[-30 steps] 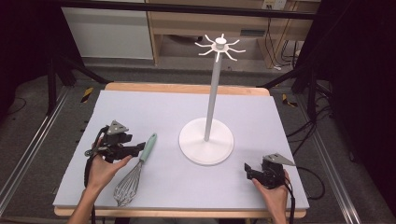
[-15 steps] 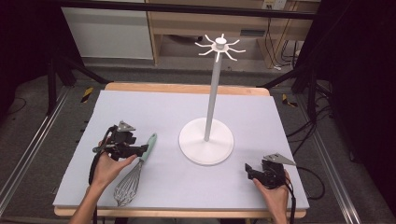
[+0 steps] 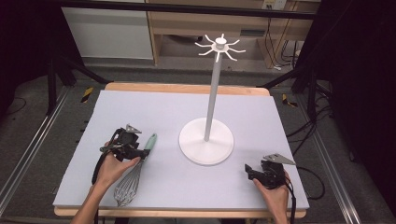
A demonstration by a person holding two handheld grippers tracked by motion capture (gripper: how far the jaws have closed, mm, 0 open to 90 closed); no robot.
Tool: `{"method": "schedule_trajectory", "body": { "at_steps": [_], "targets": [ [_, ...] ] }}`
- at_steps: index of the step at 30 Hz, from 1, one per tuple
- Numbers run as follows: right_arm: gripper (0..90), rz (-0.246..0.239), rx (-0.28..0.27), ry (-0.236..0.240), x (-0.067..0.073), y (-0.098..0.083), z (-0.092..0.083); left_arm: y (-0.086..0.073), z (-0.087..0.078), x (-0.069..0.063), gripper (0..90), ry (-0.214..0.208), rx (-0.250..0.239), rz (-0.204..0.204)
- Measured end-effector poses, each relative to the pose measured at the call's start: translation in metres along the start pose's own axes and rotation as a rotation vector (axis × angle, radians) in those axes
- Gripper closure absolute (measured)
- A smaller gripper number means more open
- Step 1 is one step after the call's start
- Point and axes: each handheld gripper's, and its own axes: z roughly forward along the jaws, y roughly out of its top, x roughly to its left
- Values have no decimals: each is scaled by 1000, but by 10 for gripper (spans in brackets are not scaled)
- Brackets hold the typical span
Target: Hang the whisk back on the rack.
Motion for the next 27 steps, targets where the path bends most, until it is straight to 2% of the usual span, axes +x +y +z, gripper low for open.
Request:
{"method": "schedule_trajectory", "body": {
  "at_steps": [18, 19, 21, 27],
  "targets": [
    [298, 10, 0, -6, 0, 0, 0, -8, 21, 1, 558, -34, 114, -30],
    [298, -2, -2, -6, -1, 0, -1, -8, 22, 1, 566, -34, 117, -35],
    [298, 9, 0, -5, 0, 0, -1, -8, 24, 1, 581, -38, 127, -35],
    [298, 1, -1, -7, -1, 0, -1, -7, 26, 0, 610, -37, 140, -43]
  ]
}}
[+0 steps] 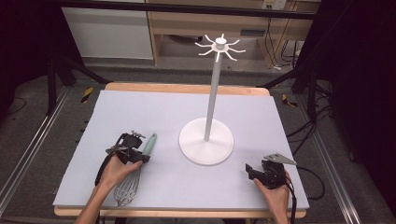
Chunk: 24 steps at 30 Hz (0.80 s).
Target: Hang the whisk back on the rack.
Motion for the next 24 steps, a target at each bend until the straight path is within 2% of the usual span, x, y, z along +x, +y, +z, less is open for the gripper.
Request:
{"method": "schedule_trajectory", "body": {
  "at_steps": [7, 13, 18, 24],
  "targets": [
    [298, 2, 0, 1, 0, 0, 0, 2, 3, -1, 619, 5, 15, -13],
    [298, 9, 3, 2, 1, 0, 0, 5, 3, -1, 644, 16, 33, -63],
    [298, 2, 2, 3, -1, 0, 0, 6, 2, 1, 665, 18, 42, -77],
    [298, 3, 1, 1, -1, 0, -1, 8, -4, -3, 688, 30, 37, -55]
  ]
}}
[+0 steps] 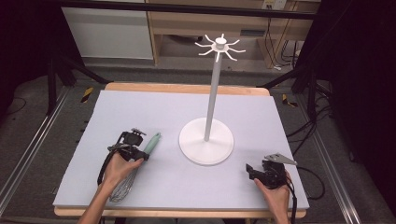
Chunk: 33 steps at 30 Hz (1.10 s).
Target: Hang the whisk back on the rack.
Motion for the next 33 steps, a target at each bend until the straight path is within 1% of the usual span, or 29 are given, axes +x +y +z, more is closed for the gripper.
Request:
{"method": "schedule_trajectory", "body": {
  "at_steps": [3, 4, 6, 8, 9, 16, 20, 22, 23, 24, 25, 26, 29, 32, 33],
  "targets": [
    [298, 2, -1, 1, 0, 0, 0, 0, -3, -2, 688, -7, -7, 7],
    [298, -1, -1, 0, 0, 0, 0, -1, -7, -3, 688, -13, -10, 17],
    [298, -1, -1, 2, 0, 0, 0, -1, -11, -4, 689, -18, -20, 20],
    [298, -2, -1, 1, 0, 0, 0, -1, -13, -4, 689, -20, -20, 27],
    [298, 0, -1, 1, 0, 0, 0, -1, -18, -4, 689, -24, -26, 35],
    [298, 7, -1, 1, 0, 0, -1, -4, -32, -6, 690, -45, -63, 45],
    [298, 3, -4, 2, 0, 0, -1, -6, -42, -7, 690, -60, -93, 48],
    [298, 1, -4, -1, -1, 0, -1, -7, -48, -8, 690, -66, -116, 49],
    [298, 1, -4, -1, -1, 0, -1, -7, -48, -8, 690, -66, -116, 49],
    [298, 3, -3, 2, 0, 0, -1, -8, -55, -8, 690, -77, -141, 51],
    [298, 3, -3, 2, 0, 0, -1, -8, -55, -8, 690, -77, -141, 51],
    [298, 2, -4, 2, 0, 0, -1, -9, -62, -9, 690, -86, -171, 52],
    [296, 0, -7, -1, 0, 0, -1, -10, -72, -11, 690, -96, -226, 56],
    [294, 1, -9, -1, 0, 0, -1, -11, -81, -13, 689, -108, -284, 74],
    [294, 1, -9, -1, 0, 0, -1, -11, -81, -13, 689, -108, -284, 74]
  ]
}}
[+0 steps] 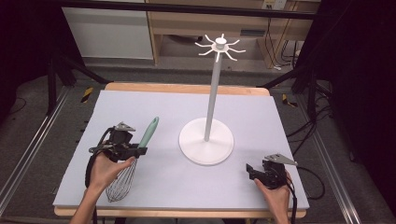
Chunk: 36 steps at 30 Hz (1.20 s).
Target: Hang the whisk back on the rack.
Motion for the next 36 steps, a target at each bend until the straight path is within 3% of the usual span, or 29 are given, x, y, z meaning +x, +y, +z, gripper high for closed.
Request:
{"method": "schedule_trajectory", "body": {
  "at_steps": [1, 2, 4, 8, 18, 26, 36],
  "targets": [
    [289, -1, -3, -1, 0, 0, 0, 1, -4, -2, 689, -1, -42, 8],
    [286, -2, -5, -1, 0, 0, 0, 1, -4, -2, 689, -1, -42, 8],
    [280, 0, -8, -3, 0, 0, 0, 1, -9, -6, 689, -3, -106, 11],
    [273, -5, -13, -8, 1, 0, 0, 2, -16, -10, 689, -3, -183, 20],
    [269, -15, -25, -12, 1, -1, 0, 6, -30, -18, 689, -21, -324, 57],
    [265, -25, -28, -16, 1, -1, 1, 12, -36, -26, 688, -37, -383, 68],
    [264, -25, -31, -19, 2, -1, 1, 22, -39, -36, 688, -54, -417, 89]
  ]
}}
